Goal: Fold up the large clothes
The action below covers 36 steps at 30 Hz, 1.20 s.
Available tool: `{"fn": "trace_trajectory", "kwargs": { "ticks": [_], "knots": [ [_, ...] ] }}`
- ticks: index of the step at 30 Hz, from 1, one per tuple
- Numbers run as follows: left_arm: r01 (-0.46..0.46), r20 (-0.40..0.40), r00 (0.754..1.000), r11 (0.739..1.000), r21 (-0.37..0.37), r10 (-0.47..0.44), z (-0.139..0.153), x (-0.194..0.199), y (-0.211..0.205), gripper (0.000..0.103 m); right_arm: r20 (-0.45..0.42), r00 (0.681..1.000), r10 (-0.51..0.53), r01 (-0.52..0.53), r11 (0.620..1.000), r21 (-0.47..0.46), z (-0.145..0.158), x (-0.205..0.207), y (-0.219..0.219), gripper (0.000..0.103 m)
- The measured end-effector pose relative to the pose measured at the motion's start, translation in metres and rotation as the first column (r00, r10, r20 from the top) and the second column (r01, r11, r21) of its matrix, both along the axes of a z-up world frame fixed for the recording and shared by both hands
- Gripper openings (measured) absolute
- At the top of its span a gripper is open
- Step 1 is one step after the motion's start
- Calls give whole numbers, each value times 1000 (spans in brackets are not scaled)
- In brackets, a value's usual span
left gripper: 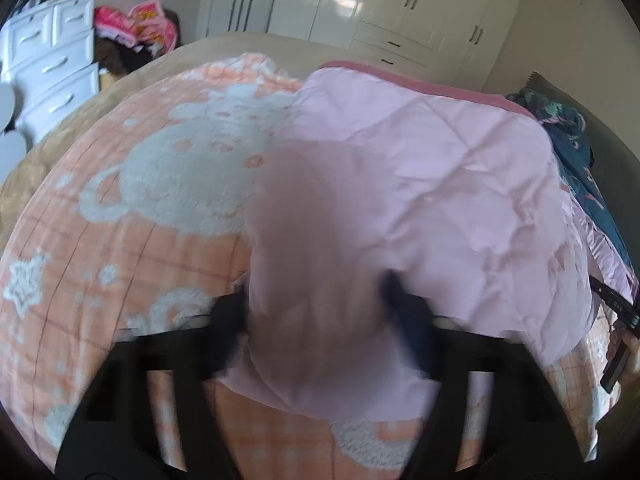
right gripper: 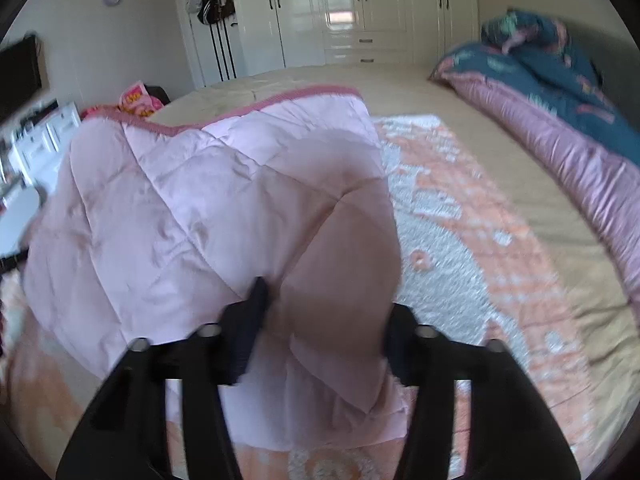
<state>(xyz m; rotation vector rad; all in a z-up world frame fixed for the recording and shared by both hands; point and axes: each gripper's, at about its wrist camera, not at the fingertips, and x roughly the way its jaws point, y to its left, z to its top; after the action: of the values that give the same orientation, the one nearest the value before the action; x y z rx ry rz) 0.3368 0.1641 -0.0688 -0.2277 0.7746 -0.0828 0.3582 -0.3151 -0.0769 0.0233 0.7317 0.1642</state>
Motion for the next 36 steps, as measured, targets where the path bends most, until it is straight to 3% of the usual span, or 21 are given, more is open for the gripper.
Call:
{"fn": "trace_trajectory", "kwargs": {
  "ticks": [2, 3, 7, 10, 16, 18, 21, 25, 30, 33, 36],
  "knots": [
    [-11, 23, 1000, 1000, 10, 11, 8, 3, -7, 22, 31, 999, -15, 15, 1000, 4, 8, -2, 2, 16],
    [-15, 39, 999, 1000, 13, 14, 13, 4, -9, 18, 38, 999, -32, 32, 999, 18, 13, -2, 0, 15],
    [-20, 123, 992, 999, 33, 16, 35, 13, -16, 15, 117, 986, -116, 108, 991, 76, 40, 3, -9, 13],
    [-29, 141, 990, 999, 36, 23, 44, 23, -17, 15, 125, 980, -156, 141, 983, 115, 46, 13, -17, 12],
    [-89, 141, 987, 994, 58, 80, 42, 46, -20, 13, 101, 971, -216, 201, 969, 142, 29, 36, -29, 10],
    [-95, 120, 989, 993, 75, 85, 33, 53, -21, 13, 86, 974, -208, 204, 977, 56, 19, 43, -19, 10],
    [-96, 100, 991, 994, 48, 91, 26, 59, -17, 13, 43, 975, -218, 218, 976, 15, 0, 52, -17, 10],
    [-89, 89, 992, 995, 39, 85, 21, 60, -17, 14, 8, 973, -233, 233, 973, -4, -21, 58, -13, 11],
    [-91, 68, 994, 996, 24, 89, 12, 62, -15, 14, -14, 971, -239, 239, 971, 7, -27, 58, -13, 13],
    [-95, 61, 994, 995, 26, 93, 11, 63, -16, 15, -25, 970, -241, 241, 970, 4, -24, 56, -13, 19],
    [-96, 58, 994, 995, 34, 94, 11, 63, -16, 16, -34, 968, -250, 250, 968, 6, -17, 52, -14, 34]
  ]
}}
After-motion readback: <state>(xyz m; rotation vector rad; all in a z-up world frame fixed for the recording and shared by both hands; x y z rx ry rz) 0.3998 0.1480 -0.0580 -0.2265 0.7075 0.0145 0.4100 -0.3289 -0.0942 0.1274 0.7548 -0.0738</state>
